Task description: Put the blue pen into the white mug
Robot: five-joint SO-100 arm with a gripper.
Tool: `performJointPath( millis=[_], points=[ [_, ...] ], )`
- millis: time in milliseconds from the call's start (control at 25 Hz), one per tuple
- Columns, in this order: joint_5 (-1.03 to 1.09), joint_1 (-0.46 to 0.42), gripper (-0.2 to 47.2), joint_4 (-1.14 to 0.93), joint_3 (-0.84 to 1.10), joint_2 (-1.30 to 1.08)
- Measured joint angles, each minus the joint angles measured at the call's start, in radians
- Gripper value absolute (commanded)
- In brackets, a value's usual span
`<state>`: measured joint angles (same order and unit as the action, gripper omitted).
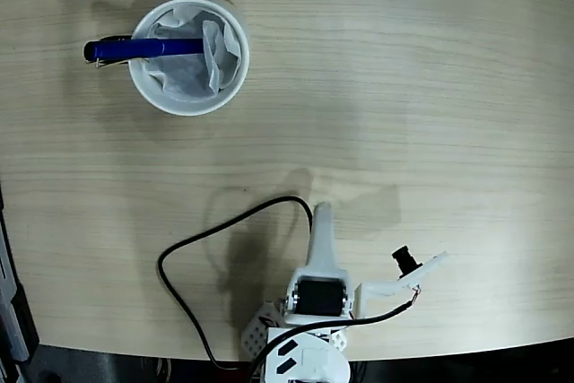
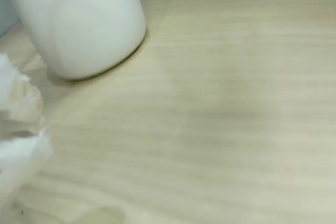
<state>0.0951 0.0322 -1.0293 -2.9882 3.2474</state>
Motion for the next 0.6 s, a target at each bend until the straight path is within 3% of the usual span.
performJointPath(
  millis=[200,600],
  points=[
    [-0.034,0.0,0.0,-0.155,0.0,0.055],
    [-0.051,0.011,0.0,-0.163,0.0,0.055]
  ],
)
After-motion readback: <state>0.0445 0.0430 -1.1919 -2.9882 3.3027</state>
